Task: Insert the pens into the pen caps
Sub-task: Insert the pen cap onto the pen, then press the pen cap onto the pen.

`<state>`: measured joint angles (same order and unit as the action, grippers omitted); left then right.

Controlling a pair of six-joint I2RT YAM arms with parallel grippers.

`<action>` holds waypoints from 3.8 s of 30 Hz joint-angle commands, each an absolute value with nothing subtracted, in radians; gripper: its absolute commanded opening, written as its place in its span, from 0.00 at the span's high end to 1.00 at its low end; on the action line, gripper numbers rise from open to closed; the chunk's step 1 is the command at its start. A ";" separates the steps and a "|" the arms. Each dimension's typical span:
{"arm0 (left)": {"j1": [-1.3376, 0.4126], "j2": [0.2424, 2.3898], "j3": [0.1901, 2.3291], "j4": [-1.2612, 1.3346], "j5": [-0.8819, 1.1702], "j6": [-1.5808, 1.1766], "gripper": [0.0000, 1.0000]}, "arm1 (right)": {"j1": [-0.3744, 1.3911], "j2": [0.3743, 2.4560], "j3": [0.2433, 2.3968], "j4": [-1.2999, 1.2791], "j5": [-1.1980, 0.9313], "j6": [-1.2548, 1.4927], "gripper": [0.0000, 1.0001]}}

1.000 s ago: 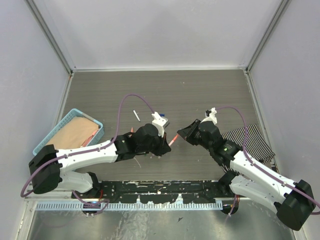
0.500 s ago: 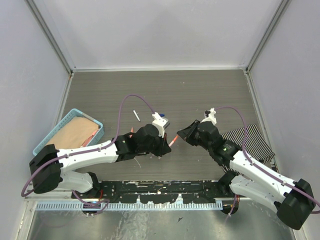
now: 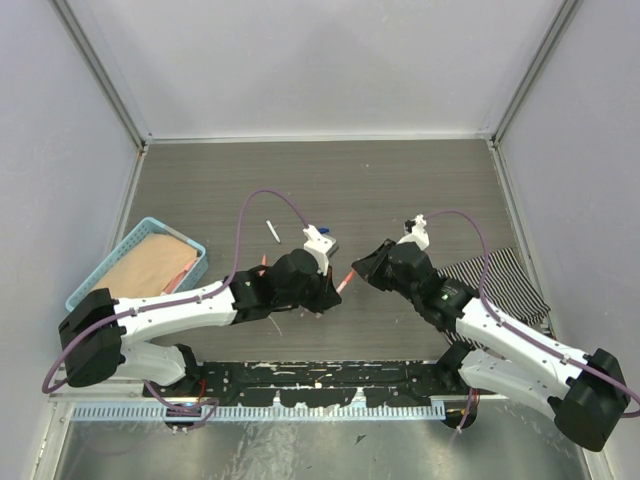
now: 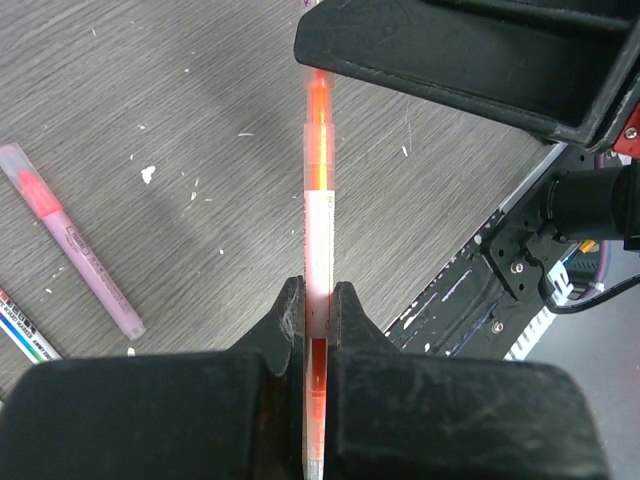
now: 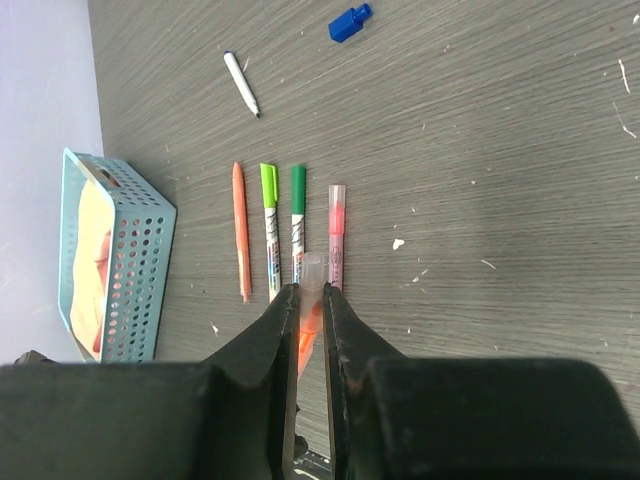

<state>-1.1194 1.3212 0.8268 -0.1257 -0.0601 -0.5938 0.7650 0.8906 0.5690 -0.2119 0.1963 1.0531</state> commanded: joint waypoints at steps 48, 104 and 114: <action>-1.120 1.155 0.720 0.356 -0.209 -0.457 1.00 | 0.857 0.765 0.900 -0.320 0.227 0.670 0.36; -1.120 1.063 0.661 0.343 -0.134 -0.436 1.00 | 0.857 0.974 1.029 -0.357 0.322 0.839 0.73; -1.121 1.065 0.717 0.312 -0.163 -0.403 1.00 | 0.858 0.953 1.002 -0.348 0.317 0.806 0.95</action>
<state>-1.1202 1.0798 0.6659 0.3061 -0.1444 -0.4408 0.8551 0.9749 1.0111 -0.3874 0.3275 0.8410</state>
